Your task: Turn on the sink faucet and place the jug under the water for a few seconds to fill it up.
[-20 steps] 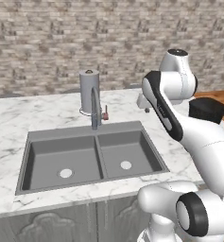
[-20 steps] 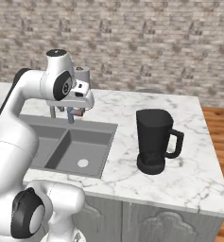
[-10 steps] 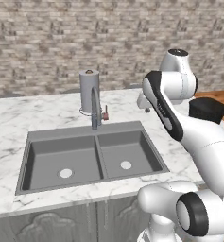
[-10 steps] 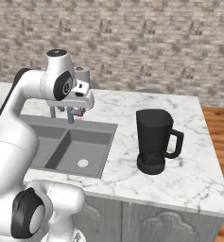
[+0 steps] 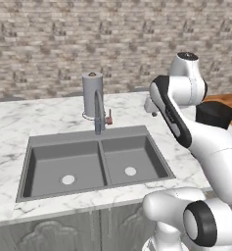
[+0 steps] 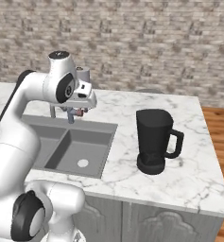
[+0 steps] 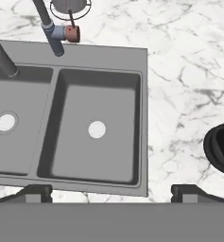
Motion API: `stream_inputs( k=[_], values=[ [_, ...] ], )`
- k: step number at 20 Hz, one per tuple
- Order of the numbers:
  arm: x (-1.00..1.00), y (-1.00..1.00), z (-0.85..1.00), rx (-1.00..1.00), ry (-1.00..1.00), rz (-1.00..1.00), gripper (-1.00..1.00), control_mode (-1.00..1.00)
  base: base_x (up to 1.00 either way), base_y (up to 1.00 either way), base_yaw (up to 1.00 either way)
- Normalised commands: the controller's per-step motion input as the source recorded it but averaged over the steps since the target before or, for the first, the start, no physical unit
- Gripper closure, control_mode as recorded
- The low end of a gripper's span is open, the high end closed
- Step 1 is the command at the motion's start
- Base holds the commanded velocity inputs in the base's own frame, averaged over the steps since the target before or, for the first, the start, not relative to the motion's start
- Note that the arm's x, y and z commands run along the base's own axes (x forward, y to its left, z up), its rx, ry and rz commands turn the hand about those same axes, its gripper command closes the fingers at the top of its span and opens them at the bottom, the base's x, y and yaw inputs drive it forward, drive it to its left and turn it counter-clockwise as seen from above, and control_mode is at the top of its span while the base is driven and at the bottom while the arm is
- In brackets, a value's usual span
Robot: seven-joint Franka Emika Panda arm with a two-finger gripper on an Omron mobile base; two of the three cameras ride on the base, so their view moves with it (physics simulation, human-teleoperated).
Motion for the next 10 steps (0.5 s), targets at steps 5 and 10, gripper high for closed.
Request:
stream_inputs(
  k=[5,10],
  values=[
    [0.55,-0.18,-0.63,0.00,-0.38,0.17,-1.00,-1.00,0.00,0.00,0.00],
    [0.81,0.13,-0.38,0.00,-0.37,0.23,-1.00,-1.00,0.00,0.00,0.00]
  ],
)
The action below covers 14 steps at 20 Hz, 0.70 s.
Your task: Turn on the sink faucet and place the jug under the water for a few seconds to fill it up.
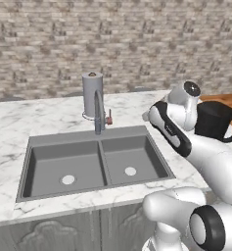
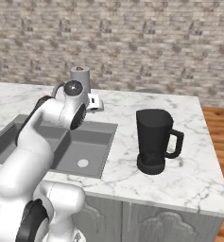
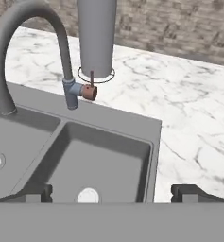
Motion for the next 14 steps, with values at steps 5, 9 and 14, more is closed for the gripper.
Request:
stream_inputs(
  k=[5,9,14],
  values=[
    [0.62,0.33,-0.11,0.02,-0.18,0.22,-1.00,-1.00,0.00,0.00,0.00],
    [0.49,0.35,-0.14,0.00,-0.31,0.23,-1.00,-1.00,0.00,0.00,0.00],
    [0.27,0.32,-0.13,0.01,-0.24,0.16,-1.00,-1.00,0.00,0.00,0.00]
  ],
)
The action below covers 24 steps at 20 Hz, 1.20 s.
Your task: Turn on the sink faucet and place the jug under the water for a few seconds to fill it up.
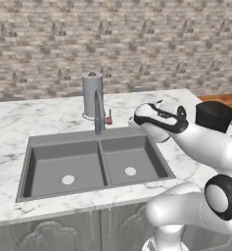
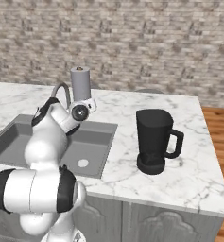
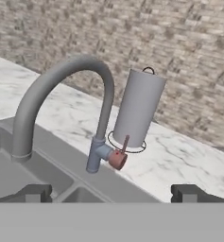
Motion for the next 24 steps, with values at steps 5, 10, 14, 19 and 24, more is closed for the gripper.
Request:
stream_inputs(
  k=[5,10,14,19,24],
  values=[
    [0.00,0.01,-0.03,0.00,-0.01,0.17,-1.00,-1.00,0.00,0.00,0.00],
    [0.11,0.00,0.00,0.00,0.00,0.03,-1.00,-1.00,0.00,0.00,0.00],
    [0.24,0.04,0.00,0.00,0.02,0.00,-1.00,-1.00,0.00,0.00,0.00],
    [0.24,0.04,0.00,0.00,0.01,0.00,-1.00,-1.00,0.00,0.00,0.00],
    [0.22,0.00,0.03,0.00,0.01,0.00,-1.00,-1.00,0.00,0.00,0.00]
  ],
)
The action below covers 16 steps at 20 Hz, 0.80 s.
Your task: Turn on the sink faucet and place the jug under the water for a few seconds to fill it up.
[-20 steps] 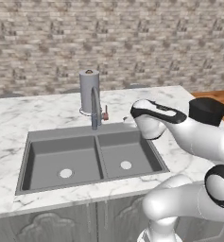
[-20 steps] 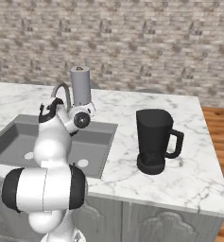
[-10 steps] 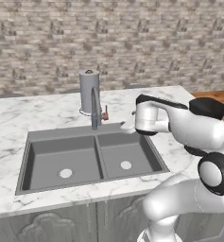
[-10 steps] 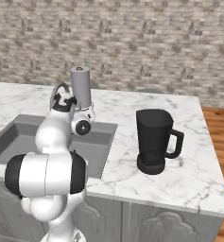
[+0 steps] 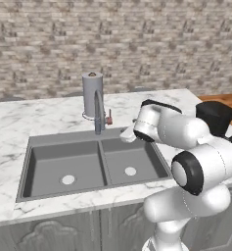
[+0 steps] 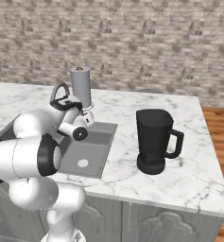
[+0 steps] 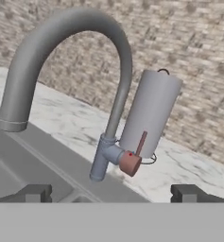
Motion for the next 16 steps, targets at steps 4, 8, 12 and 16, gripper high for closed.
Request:
stream_inputs(
  k=[4,8,12,16],
  values=[
    [0.25,0.00,0.16,0.02,0.01,0.00,-1.00,-1.00,0.00,0.00,0.00],
    [0.20,0.00,0.27,0.03,0.04,0.00,-1.00,-1.00,0.00,0.00,0.00],
    [0.26,0.01,0.20,0.01,0.09,0.00,-1.00,-1.00,0.00,0.00,0.00],
    [0.33,0.01,0.08,0.00,0.08,0.00,-1.00,-1.00,0.00,0.00,0.00]
  ],
)
